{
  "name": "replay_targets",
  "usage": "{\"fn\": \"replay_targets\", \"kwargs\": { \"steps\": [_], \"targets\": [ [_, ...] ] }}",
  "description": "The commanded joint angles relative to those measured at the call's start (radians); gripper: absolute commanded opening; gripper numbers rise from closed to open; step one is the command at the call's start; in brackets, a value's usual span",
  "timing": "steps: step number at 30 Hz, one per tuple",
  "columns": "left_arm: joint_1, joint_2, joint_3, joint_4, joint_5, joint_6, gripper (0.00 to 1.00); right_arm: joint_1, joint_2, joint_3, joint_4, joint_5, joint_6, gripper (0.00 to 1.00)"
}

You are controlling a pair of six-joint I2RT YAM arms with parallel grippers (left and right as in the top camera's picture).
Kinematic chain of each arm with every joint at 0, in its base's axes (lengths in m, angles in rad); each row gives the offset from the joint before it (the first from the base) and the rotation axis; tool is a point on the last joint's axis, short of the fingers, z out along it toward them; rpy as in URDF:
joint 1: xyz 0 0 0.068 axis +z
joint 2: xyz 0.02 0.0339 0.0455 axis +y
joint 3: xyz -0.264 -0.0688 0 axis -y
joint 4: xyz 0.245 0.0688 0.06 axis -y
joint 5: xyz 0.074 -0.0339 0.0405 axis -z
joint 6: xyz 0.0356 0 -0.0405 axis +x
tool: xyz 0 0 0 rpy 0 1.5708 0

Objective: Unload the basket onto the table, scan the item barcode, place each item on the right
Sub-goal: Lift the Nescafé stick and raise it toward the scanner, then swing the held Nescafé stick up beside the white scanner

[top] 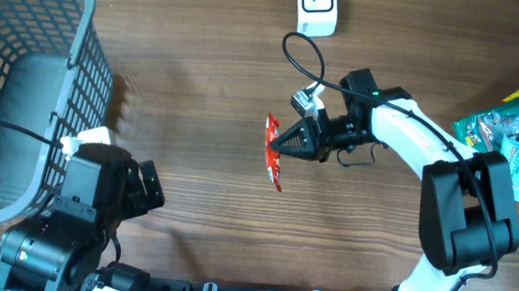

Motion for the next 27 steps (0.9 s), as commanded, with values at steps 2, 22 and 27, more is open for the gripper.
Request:
{"fn": "replay_targets", "kwargs": {
  "steps": [2, 22, 27],
  "targets": [
    [0.005, -0.001, 0.001, 0.0, 0.005, 0.015, 1.0, -0.003, -0.025, -0.001, -0.001, -0.062, -0.018, 0.04],
    [0.005, -0.001, 0.001, 0.0, 0.005, 0.015, 1.0, -0.003, -0.025, -0.001, -0.017, 0.433, 0.129, 0.04],
    [0.005, -0.001, 0.001, 0.0, 0.005, 0.015, 1.0, -0.005, -0.036, -0.001, -0.121, 0.466, 0.09, 0.04]
  ]
}}
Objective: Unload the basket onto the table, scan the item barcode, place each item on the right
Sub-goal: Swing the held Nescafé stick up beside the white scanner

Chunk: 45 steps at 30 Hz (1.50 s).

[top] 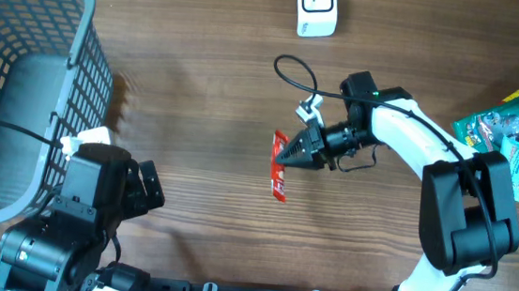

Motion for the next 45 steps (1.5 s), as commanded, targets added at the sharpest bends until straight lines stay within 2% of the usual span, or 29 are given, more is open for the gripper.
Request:
{"fn": "replay_targets", "kwargs": {
  "steps": [1, 5, 10, 16, 17, 21, 28, 39, 43, 45],
  "targets": [
    [0.005, -0.001, 0.001, 0.0, 0.006, 0.015, 1.0, -0.005, -0.043, -0.001, -0.063, 0.114, -0.018, 0.04],
    [0.005, -0.001, 0.001, 0.0, 0.006, 0.015, 1.0, -0.015, -0.101, -0.001, -0.152, 0.275, -0.009, 0.04],
    [0.005, -0.001, 0.001, 0.0, 0.005, 0.015, 1.0, -0.042, -0.273, -0.001, -0.203, 0.509, 0.151, 0.04],
    [0.005, -0.001, 0.001, 0.0, 0.005, 0.015, 1.0, -0.048, -0.554, -0.001, -0.208, 1.052, 0.653, 0.04],
    [0.005, -0.001, 0.001, 0.0, 0.006, 0.015, 1.0, -0.048, -0.59, -0.001, -0.198, 1.118, 0.756, 0.04],
    [0.005, -0.001, 0.001, 0.0, 0.005, 0.015, 1.0, -0.048, -0.628, -0.001, -0.108, 1.252, 1.0, 0.05],
    [0.005, -0.001, 0.001, 0.0, 0.005, 0.015, 1.0, -0.048, -0.535, -0.003, 0.122, 1.268, 1.189, 0.05],
    [0.005, -0.001, 0.001, 0.0, 0.005, 0.015, 1.0, -0.05, -0.205, 0.009, 0.734, 1.201, 1.19, 0.05],
    [0.005, -0.001, 0.001, 0.0, 0.005, 0.015, 1.0, -0.05, -0.08, 0.072, 0.882, 1.208, 1.199, 0.05],
    [0.005, -0.001, 0.001, 0.0, 0.006, 0.015, 1.0, -0.05, -0.012, 0.146, 0.887, 1.221, 1.212, 0.05]
  ]
}}
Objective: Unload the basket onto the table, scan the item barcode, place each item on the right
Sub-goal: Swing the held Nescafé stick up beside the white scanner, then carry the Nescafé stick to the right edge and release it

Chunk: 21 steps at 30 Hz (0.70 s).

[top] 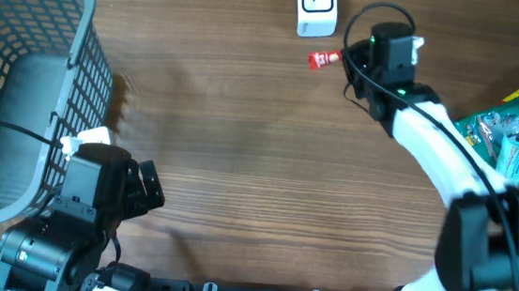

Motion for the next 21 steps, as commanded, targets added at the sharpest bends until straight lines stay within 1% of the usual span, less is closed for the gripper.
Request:
{"fn": "replay_targets", "kwargs": {
  "steps": [1, 5, 6, 7, 11, 15, 19, 21],
  "targets": [
    [0.005, -0.001, 0.001, 0.0, 0.005, 0.015, 1.0, -0.002, 0.132, 0.163, 0.02, 0.026, 0.025, 0.05],
    [0.005, -0.001, 0.001, 0.0, 0.005, 0.015, 1.0, -0.002, 0.269, 0.348, 0.005, 0.06, 0.021, 0.05],
    [0.005, -0.001, 0.001, 0.0, 0.005, 0.015, 1.0, -0.003, 0.34, 0.449, -0.026, 0.097, 0.023, 0.05],
    [0.005, -0.001, 0.001, 0.0, 0.005, 0.015, 1.0, -0.003, 0.381, 0.508, -0.045, 0.12, 0.025, 0.05],
    [0.005, -0.001, 0.001, 0.0, 0.005, 0.015, 1.0, -0.013, 0.498, 0.656, -0.076, 0.158, 0.026, 0.05],
    [0.005, -0.001, 0.001, 0.0, 0.005, 0.015, 1.0, -0.037, 0.572, 0.74, -0.092, 0.153, 0.038, 0.05],
    [0.005, -0.001, 0.001, 0.0, 0.005, 0.015, 1.0, -0.053, 0.579, 0.742, -0.091, 0.136, 0.055, 0.05],
    [0.005, -0.001, 0.001, 0.0, 0.005, 0.015, 1.0, -0.06, 0.579, 0.745, -0.089, 0.093, 0.051, 0.05]
  ]
}}
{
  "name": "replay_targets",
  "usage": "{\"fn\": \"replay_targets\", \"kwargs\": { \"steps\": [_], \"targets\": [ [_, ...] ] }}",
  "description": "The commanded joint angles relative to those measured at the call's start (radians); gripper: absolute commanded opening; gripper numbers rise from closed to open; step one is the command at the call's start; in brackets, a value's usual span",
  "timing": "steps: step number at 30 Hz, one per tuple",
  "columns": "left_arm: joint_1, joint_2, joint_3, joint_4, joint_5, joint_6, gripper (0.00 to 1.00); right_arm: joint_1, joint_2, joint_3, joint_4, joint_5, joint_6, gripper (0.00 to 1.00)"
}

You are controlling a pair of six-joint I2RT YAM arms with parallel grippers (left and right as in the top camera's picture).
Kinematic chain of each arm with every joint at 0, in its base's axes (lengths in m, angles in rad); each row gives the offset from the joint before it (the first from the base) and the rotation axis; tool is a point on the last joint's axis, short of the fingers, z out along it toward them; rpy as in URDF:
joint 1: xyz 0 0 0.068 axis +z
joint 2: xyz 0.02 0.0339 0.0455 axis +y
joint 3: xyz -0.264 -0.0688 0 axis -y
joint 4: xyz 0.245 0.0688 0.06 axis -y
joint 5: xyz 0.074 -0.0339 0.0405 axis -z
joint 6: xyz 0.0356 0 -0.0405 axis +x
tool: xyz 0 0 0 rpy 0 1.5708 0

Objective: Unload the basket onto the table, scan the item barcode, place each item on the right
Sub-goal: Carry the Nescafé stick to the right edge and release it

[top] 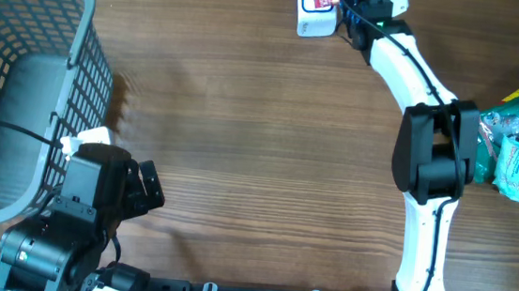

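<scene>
A small red packet is held over the white barcode scanner [310,16] at the far edge of the table. My right gripper [340,4] is shut on the packet's right end, with the arm stretched far forward. The packet covers part of the scanner's top; I cannot tell whether they touch. No barcode is readable from above. My left gripper [147,188] rests folded at the near left, far from both; its fingers do not show clearly.
A grey mesh basket [92,18] takes up the left side. Several green packets [516,121] lie at the right edge, close to the right arm's elbow. A black rail runs along the near edge.
My right gripper has moved the red packet from just right of the scanner to over it, farther toward the table's far edge. The left arm has not moved.
My right gripper held the red packet upright above the middle of the table, then turned slightly lower there. Then it held the packet near the scanner's right side, and now it holds it over the scanner.
</scene>
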Motion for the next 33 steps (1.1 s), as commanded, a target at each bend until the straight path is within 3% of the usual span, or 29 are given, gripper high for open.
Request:
{"fn": "replay_targets", "kwargs": {
  "steps": [1, 5, 11, 20, 23, 28, 33],
  "targets": [
    [0.005, -0.001, 0.001, 0.0, 0.006, 0.015, 1.0, -0.017, 0.016, 0.049, 0.002, -0.061, 0.011, 0.05],
    [0.005, -0.001, 0.001, 0.0, 0.005, 0.015, 1.0, -0.039, 0.01, 0.085, -0.05, -0.2, -0.019, 0.05],
    [0.005, -0.001, 0.001, 0.0, 0.005, 0.015, 1.0, -0.119, -0.062, 0.119, -0.269, -0.275, -0.02, 0.05],
    [0.005, -0.001, 0.001, 0.0, 0.005, 0.015, 1.0, -0.296, -0.126, 0.117, -0.51, -0.048, -0.214, 0.05],
    [0.005, -0.001, 0.001, 0.0, 0.005, 0.015, 1.0, -0.353, -0.123, 0.093, -0.572, 0.074, -0.214, 0.05],
    [0.005, -0.001, 0.001, 0.0, 0.005, 0.015, 1.0, -0.43, -0.121, 0.05, -0.584, 0.117, -0.221, 0.06],
    [0.005, -0.001, 0.001, 0.0, 0.005, 0.015, 1.0, -0.489, -0.121, 0.021, -0.593, 0.124, -0.222, 0.15]
  ]
}}
